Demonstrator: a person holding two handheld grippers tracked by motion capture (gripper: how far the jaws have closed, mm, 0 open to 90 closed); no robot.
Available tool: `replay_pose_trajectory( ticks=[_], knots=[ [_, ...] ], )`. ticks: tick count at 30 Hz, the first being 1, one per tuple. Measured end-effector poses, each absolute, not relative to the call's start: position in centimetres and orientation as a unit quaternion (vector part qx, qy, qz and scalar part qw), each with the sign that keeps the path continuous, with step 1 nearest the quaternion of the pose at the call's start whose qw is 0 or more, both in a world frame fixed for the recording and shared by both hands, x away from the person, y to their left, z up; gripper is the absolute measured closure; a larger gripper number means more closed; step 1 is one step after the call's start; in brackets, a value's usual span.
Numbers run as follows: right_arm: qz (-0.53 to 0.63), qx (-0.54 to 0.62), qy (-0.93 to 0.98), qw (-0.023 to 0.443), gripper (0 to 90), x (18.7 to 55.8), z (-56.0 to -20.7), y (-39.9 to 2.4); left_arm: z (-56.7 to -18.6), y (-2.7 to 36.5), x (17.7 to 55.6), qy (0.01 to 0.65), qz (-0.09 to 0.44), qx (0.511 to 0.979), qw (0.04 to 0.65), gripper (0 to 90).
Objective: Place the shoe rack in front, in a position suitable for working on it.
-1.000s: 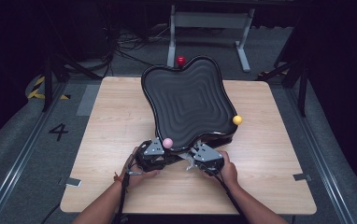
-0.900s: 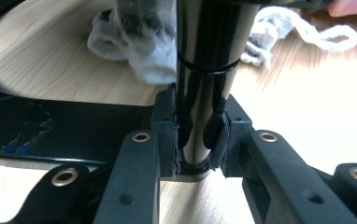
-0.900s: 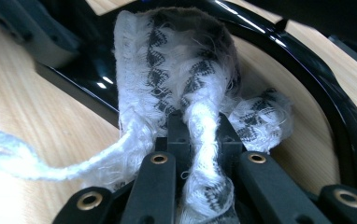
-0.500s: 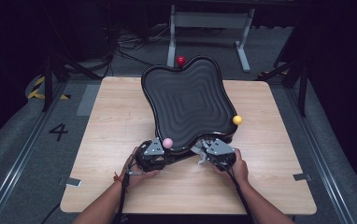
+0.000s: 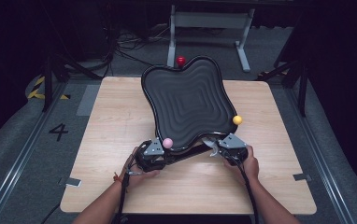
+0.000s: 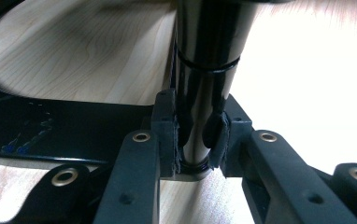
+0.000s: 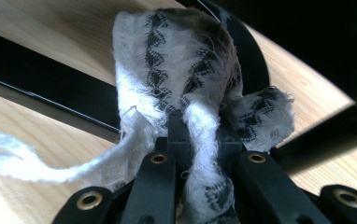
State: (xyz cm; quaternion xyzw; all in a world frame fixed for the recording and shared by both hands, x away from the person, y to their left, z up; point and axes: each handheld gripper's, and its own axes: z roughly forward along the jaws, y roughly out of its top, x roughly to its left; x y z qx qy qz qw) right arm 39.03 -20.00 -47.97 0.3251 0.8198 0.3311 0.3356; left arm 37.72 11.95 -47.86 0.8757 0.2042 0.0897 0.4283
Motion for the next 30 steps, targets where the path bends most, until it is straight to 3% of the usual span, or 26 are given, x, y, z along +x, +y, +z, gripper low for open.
replay_pose_trajectory(
  ticks=[17, 30],
  knots=[
    [0.325, 0.337, 0.815, 0.34, 81.3, 39.1, -48.0, -21.0, -47.9, 12.0, 37.7, 0.204, 0.089, 0.876, 0.428, 73.6],
    [0.347, 0.287, 0.835, 0.317, 81.3, 37.4, -48.1, -17.2, -47.8, 11.8, 37.5, 0.206, 0.089, 0.875, 0.428, 73.8]
  ],
)
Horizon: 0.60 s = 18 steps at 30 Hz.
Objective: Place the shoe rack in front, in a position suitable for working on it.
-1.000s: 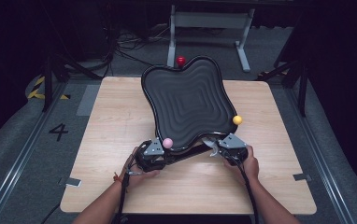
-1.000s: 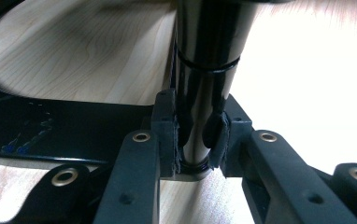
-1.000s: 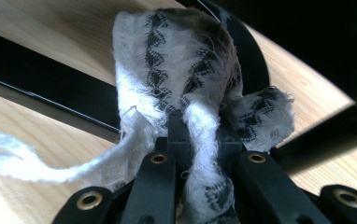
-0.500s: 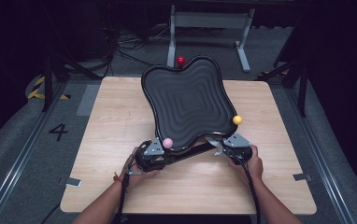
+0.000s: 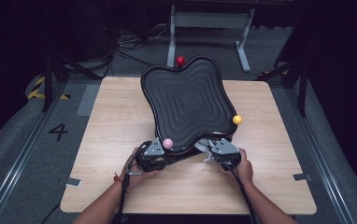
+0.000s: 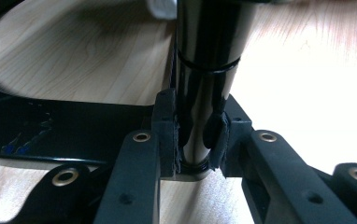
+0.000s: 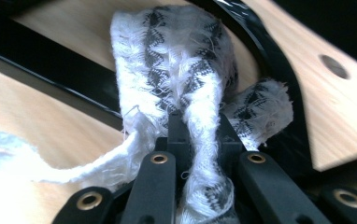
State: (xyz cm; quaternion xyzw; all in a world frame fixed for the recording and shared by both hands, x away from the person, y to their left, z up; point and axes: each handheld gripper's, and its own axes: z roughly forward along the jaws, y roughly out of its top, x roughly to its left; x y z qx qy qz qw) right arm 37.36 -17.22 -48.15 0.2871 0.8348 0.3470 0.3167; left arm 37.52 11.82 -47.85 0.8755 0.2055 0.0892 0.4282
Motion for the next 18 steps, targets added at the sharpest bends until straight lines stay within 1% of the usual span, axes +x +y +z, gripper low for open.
replay_pose_trajectory(
  ticks=[2, 7, 11, 13, 18],
  knots=[
    [0.356, 0.277, 0.841, 0.299, 81.1, 36.8, -48.2, -16.2, -47.9, 11.7, 37.4, 0.205, 0.089, 0.876, 0.428, 73.8],
    [0.364, 0.253, 0.85, 0.283, 81.0, 36.1, -48.3, -14.6, -47.9, 11.4, 37.2, 0.2, 0.087, 0.876, 0.429, 73.9],
    [0.375, 0.233, 0.859, 0.259, 81.0, 35.3, -48.2, -12.9, -47.8, 11.3, 37.1, 0.201, 0.086, 0.876, 0.429, 73.9],
    [0.371, 0.218, 0.864, 0.261, 81.0, 35.0, -48.2, -12.2, -47.9, 11.3, 37.1, 0.202, 0.084, 0.875, 0.432, 73.8],
    [0.365, 0.219, 0.866, 0.264, 81.1, 35.3, -48.1, -12.8, -47.9, 11.3, 37.1, 0.202, 0.083, 0.875, 0.432, 73.8]
  ],
)
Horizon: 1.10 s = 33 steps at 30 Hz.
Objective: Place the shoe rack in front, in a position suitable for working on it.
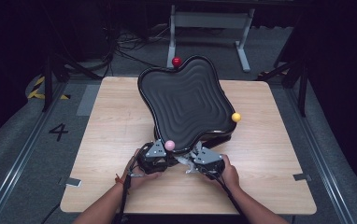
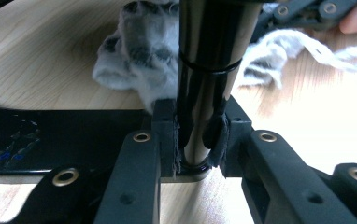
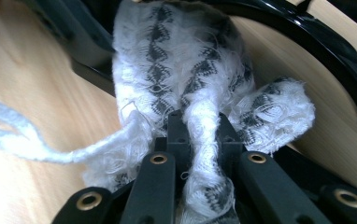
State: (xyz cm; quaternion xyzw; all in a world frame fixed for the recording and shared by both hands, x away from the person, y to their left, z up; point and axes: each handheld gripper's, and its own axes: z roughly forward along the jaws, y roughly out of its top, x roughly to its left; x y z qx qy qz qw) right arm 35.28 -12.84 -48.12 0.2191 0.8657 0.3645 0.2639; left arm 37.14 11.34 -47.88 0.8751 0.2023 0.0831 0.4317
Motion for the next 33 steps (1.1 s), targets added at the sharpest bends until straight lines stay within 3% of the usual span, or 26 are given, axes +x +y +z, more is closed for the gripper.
replay_pose_trajectory(
  ticks=[17, 33],
  knots=[
    [0.32, 0.315, 0.84, 0.304, 81.0, 38.5, -48.1, -19.5, -47.8, 11.4, 37.1, 0.196, 0.087, 0.879, 0.427, 73.7],
    [0.308, 0.35, 0.829, 0.309, 81.1, 39.6, -48.2, -22.4, -47.9, 11.4, 37.1, 0.196, 0.088, 0.877, 0.43, 73.7]
  ],
)
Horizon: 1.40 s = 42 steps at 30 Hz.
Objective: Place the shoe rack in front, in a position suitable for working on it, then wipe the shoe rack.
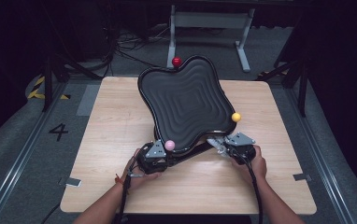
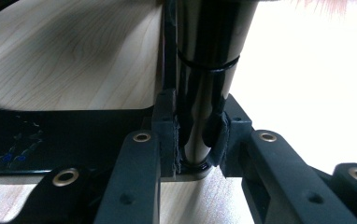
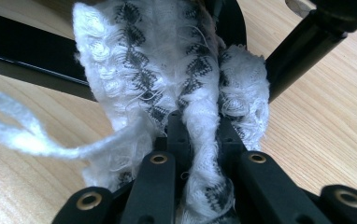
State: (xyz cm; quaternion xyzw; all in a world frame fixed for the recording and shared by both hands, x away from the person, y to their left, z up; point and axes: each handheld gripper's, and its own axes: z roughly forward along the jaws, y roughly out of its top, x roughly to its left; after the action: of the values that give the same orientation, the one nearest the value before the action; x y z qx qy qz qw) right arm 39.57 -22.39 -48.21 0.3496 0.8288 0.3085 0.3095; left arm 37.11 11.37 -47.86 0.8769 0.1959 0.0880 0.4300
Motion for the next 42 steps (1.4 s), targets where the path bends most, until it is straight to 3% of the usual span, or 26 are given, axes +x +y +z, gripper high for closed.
replay_pose_trajectory(
  ticks=[22, 42],
  knots=[
    [0.326, 0.291, 0.847, 0.304, 80.9, 38.2, -48.3, -17.7, -47.9, 11.5, 37.4, 0.195, 0.084, 0.876, 0.432, 74.1],
    [0.365, 0.203, 0.871, 0.257, 81.0, 35.3, -48.1, -10.8, -47.9, 11.5, 37.5, 0.199, 0.087, 0.875, 0.432, 74.1]
  ],
)
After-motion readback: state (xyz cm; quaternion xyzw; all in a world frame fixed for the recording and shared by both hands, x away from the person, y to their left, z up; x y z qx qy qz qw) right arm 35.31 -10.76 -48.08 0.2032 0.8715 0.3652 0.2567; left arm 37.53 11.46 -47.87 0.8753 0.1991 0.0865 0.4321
